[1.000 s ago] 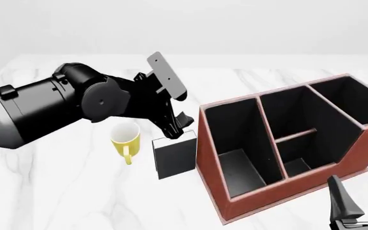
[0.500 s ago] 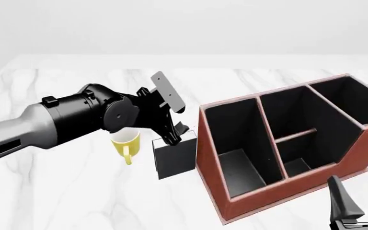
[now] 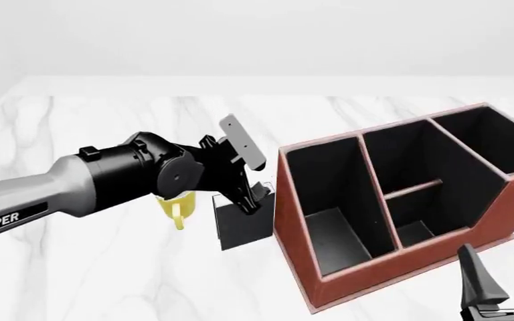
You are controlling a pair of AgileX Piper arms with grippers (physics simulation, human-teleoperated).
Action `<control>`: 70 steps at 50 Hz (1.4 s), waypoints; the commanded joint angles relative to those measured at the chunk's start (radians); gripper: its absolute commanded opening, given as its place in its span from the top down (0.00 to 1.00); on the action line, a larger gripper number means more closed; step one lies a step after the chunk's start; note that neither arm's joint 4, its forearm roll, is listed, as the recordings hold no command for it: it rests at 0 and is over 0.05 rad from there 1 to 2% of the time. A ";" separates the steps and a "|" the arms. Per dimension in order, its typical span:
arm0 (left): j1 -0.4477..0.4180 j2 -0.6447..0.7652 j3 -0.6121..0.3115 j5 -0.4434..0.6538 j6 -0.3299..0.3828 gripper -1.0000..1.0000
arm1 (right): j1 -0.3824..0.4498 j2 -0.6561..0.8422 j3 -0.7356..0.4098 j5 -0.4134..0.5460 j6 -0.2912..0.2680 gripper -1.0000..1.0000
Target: Pick up the book and place it in the back compartment of the caddy.
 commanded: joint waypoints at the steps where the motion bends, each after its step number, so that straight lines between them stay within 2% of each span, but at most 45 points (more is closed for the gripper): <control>1: -0.017 -0.005 0.033 -0.011 -0.029 0.00 | -0.001 0.008 0.000 -0.007 -0.002 0.00; 8: -0.006 0.028 0.055 -0.036 -0.019 0.00 | -0.001 0.003 0.000 -0.002 -0.002 0.00; 26: -0.008 0.102 0.044 -0.082 -0.026 0.00 | 0.000 0.002 0.000 -0.001 0.001 0.00; 48: 0.034 0.180 0.063 -0.141 -0.030 0.00 | -0.003 0.004 0.000 -0.002 0.003 0.00; 49: 0.037 0.185 0.062 -0.136 -0.037 1.00 | -0.003 -0.004 0.001 0.007 0.003 0.00; 59: -0.033 0.104 0.113 -0.090 -0.092 1.00 | -0.004 0.013 0.000 -0.012 0.002 0.00; 70: -0.029 0.010 0.160 -0.003 -0.077 1.00 | -0.005 -0.002 0.000 0.001 0.003 0.00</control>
